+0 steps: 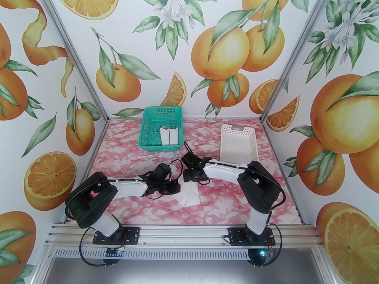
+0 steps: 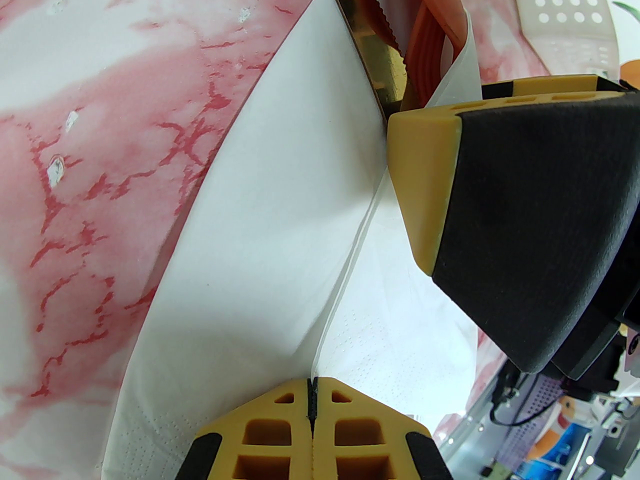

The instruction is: Place the utensils on the paper napkin and roll it up

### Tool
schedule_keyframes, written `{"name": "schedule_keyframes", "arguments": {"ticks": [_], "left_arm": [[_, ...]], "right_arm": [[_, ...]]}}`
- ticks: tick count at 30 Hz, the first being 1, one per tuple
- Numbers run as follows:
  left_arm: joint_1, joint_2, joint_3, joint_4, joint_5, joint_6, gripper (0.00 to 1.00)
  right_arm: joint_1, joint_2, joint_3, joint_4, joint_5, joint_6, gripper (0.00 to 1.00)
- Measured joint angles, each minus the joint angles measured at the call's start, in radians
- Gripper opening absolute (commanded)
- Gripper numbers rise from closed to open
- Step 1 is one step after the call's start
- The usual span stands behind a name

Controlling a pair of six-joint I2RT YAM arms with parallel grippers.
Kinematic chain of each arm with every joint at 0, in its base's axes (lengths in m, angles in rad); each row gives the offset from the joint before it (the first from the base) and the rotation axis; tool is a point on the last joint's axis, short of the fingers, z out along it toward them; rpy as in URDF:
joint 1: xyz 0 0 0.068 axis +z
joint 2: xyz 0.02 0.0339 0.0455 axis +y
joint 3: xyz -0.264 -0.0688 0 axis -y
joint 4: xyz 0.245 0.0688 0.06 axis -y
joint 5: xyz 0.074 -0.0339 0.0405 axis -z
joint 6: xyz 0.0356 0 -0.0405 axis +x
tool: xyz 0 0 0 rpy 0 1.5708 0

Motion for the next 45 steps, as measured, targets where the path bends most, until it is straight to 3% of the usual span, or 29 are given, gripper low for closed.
{"name": "schedule_keyframes", "arguments": {"ticks": [14,25,32,36,45], "left_arm": [[0.000,0.000,0.000,0.003,-0.005,0.000,0.00],[0.000,0.000,0.000,0.002,-0.005,0.000,0.00],[0.000,-0.001,0.000,0.000,-0.005,0.000,0.00],[0.000,-0.002,0.000,0.000,-0.005,0.000,0.00],[0.000,-0.003,0.000,-0.004,-0.007,0.001,0.00]], "right_arm": [[0.000,0.000,0.000,-0.007,0.004,-0.016,0.57],[-0.013,-0.019,0.024,-0.012,-0.026,-0.018,0.70],[-0.046,-0.225,-0.066,0.008,-0.071,-0.001,0.70],[-0.067,-0.360,-0.204,0.055,-0.135,0.034,0.61],[-0.104,-0.585,-0.539,0.301,-0.394,0.177,0.14]]}}
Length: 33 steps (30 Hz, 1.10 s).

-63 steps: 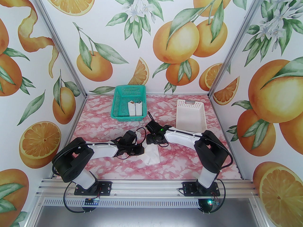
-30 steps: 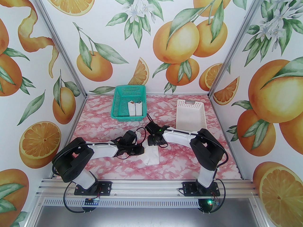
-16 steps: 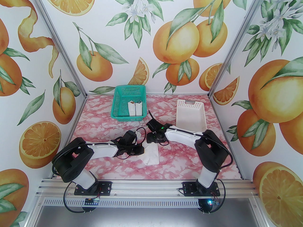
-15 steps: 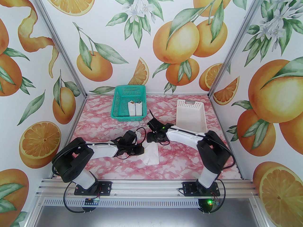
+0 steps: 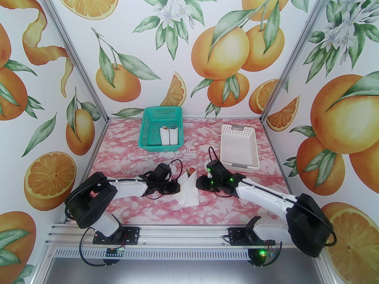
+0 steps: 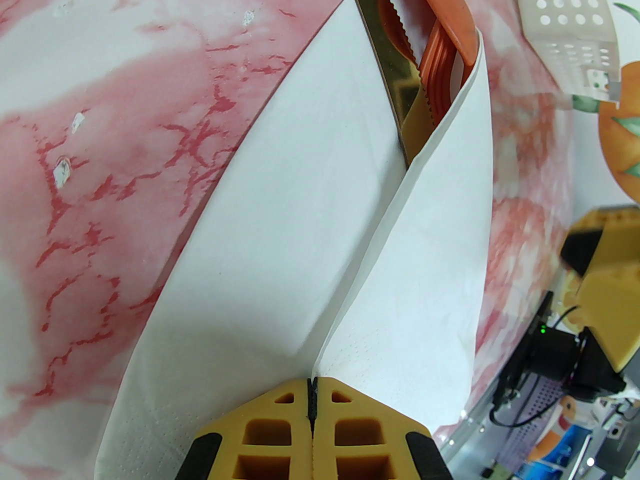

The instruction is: Place the utensils on the paper napkin and roll it up

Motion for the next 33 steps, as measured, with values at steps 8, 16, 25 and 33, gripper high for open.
{"name": "schedule_keyframes", "arguments": {"ticks": [8,16,25,33], "left_arm": [[0.000,0.000,0.000,-0.002,-0.001,0.000,0.00],[0.000,0.000,0.004,-0.008,-0.002,0.000,0.00],[0.000,0.000,0.006,-0.013,-0.005,0.001,0.00],[0.000,0.000,0.006,-0.015,-0.005,0.001,0.00]], "right_arm": [[0.037,-0.025,-0.133,0.178,-0.143,0.118,0.00],[0.101,0.028,-0.156,0.227,-0.158,0.148,0.00],[0.107,0.014,-0.186,0.224,-0.151,0.159,0.00],[0.107,-0.012,-0.199,0.219,-0.150,0.164,0.00]]}}
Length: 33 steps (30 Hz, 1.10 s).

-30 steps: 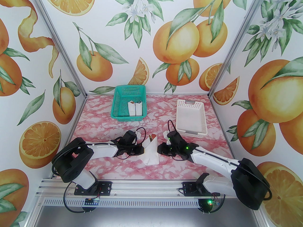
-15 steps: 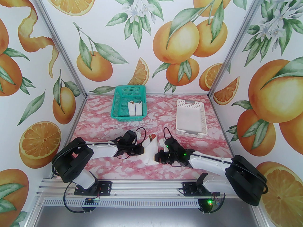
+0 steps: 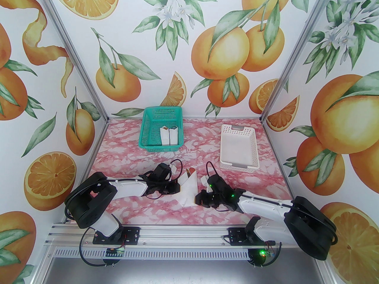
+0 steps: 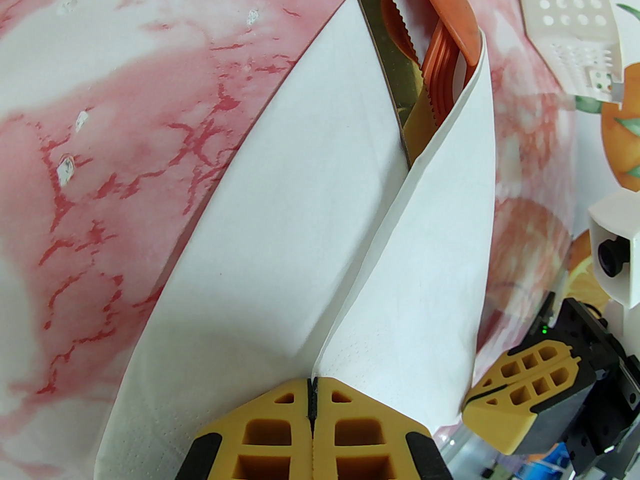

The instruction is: Place the utensils on the paper napkin and roll it up

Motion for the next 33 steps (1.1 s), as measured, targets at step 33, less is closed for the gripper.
{"name": "schedule_keyframes", "arguments": {"ticks": [33], "left_arm": [[0.000,0.000,0.014,-0.030,-0.001,0.017,0.03]], "right_arm": [[0.002,0.043,-0.009,-0.021,0.019,-0.011,0.00]]}}
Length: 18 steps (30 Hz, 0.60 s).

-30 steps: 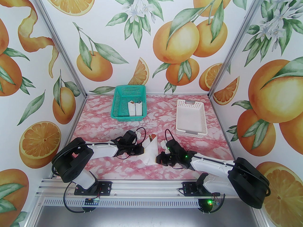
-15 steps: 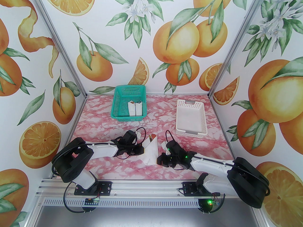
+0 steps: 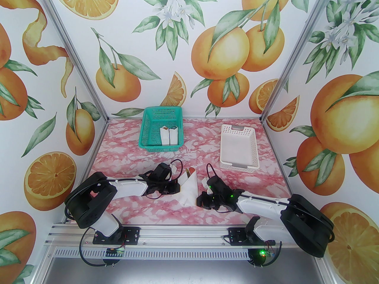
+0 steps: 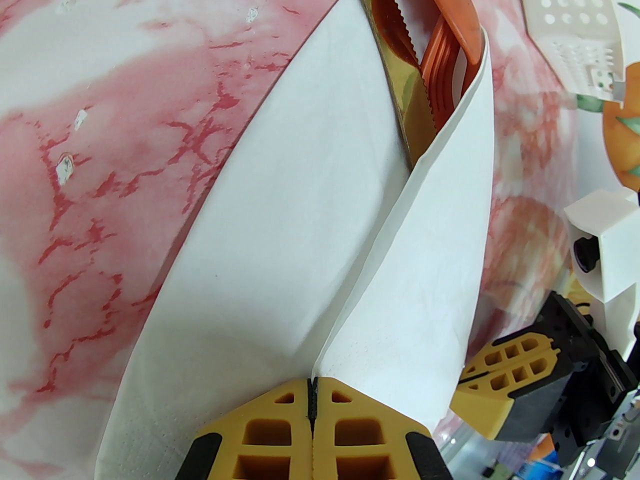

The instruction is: Place the utensils on the paper napkin and roll it up

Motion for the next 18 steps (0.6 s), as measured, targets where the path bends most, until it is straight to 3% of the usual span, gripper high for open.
{"name": "schedule_keyframes", "arguments": {"ticks": [18], "left_arm": [[0.007,-0.078,0.042,-0.174,-0.064,0.062,0.23]], "right_arm": [[0.004,0.019,0.019,-0.009,0.006,-0.007,0.00]]}}
